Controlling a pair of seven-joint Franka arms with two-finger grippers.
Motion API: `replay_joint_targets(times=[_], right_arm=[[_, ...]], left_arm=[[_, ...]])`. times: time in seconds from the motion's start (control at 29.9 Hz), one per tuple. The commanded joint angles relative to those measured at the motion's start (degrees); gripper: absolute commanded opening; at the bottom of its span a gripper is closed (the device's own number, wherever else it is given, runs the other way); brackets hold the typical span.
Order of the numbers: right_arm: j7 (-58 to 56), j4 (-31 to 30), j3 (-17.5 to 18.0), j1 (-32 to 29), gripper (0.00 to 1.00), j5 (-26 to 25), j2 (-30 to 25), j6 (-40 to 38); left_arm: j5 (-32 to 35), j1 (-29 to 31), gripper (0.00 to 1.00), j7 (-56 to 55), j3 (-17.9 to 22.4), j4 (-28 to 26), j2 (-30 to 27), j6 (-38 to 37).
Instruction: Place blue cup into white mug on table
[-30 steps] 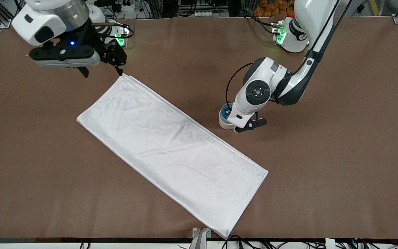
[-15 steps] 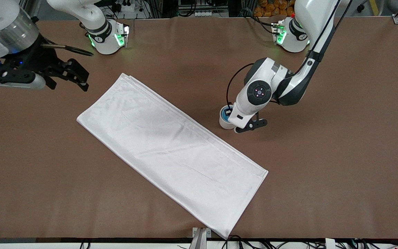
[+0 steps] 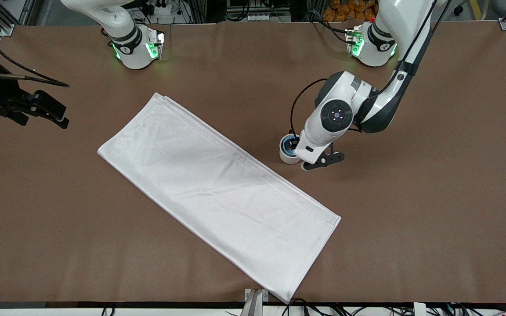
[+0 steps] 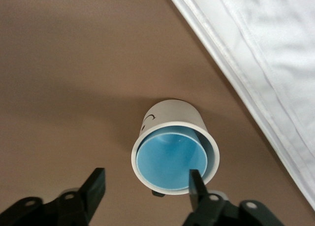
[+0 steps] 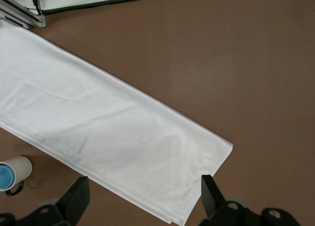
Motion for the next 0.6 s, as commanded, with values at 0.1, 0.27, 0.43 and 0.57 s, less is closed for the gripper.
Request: replay_joint_targets(times=[0.1, 0.27, 0.43, 0.57], right_arm=[[-3.25, -1.15, 0.74, -3.17, 1.0, 1.5, -0.64, -0.07], [-3.51, -2.11, 1.52, -4.66, 1.0, 1.41, -0.9, 0.46], [-4.39, -5.88, 1.7, -5.19, 1.0, 1.15, -2.65, 3.0], [-4.48, -8.08, 2.4, -6.51, 1.0, 1.06, -3.45, 4.59]], left_arm=[[4.5, 7.38, 1.0, 12.38, 0.1, -0.03, -4.95, -0.36], [5.55, 13.1, 1.0, 19.86, 0.19, 1.38, -4.95, -0.36], [8.72, 16.79, 1.0, 24.69, 0.1, 2.87, -4.77, -0.36], [9.52, 20.57, 1.0, 30.84, 0.01, 3.31, -6.0, -0.36]])
